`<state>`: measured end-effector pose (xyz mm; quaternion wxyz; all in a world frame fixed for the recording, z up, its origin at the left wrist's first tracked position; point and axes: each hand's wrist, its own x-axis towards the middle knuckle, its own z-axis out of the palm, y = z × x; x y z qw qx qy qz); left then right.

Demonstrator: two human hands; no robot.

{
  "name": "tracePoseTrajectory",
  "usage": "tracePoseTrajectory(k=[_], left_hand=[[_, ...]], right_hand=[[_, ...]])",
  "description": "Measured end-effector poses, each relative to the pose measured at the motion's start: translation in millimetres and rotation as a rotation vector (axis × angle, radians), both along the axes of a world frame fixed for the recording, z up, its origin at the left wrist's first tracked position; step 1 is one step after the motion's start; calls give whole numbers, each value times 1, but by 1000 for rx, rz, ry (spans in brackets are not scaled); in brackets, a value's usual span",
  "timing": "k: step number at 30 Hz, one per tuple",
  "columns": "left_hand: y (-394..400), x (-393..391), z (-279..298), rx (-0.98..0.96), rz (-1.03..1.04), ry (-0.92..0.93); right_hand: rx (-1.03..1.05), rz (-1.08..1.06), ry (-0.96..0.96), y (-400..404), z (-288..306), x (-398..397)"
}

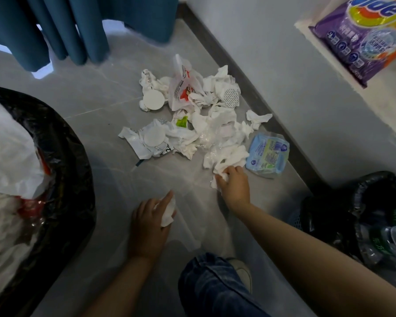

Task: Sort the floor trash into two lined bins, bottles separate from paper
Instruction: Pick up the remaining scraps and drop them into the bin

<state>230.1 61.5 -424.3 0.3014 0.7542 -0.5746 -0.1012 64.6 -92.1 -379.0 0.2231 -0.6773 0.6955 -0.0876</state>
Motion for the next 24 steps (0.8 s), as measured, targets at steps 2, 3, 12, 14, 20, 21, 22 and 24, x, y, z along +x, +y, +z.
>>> tracePoseTrajectory(k=[2,3,12,14,20,21,22,24], left_hand=[[-1,-1,0,-12,17,-18],[-2,-1,-1,-12,21,-31],[-2,-2,-4,-12,18,-72],[-3,-2,-2,-13,17,-83],[-2,-2,0,-8,17,-90],[-2,-2,0,-3,16,-87],[-2,-2,0,6,16,-85],[-2,-2,0,24,20,-94]], right_hand=[[28,15,-79,8,-1,-5],[66,6,-140,12,1,-7],[276,-220,-559,48,30,-17],[289,-275,-588,50,34,-19],[95,-114,-239,39,56,-24],[80,-63,-141,38,61,-24],[83,-27,-61,37,64,-24],[110,-20,0,34,70,-22]])
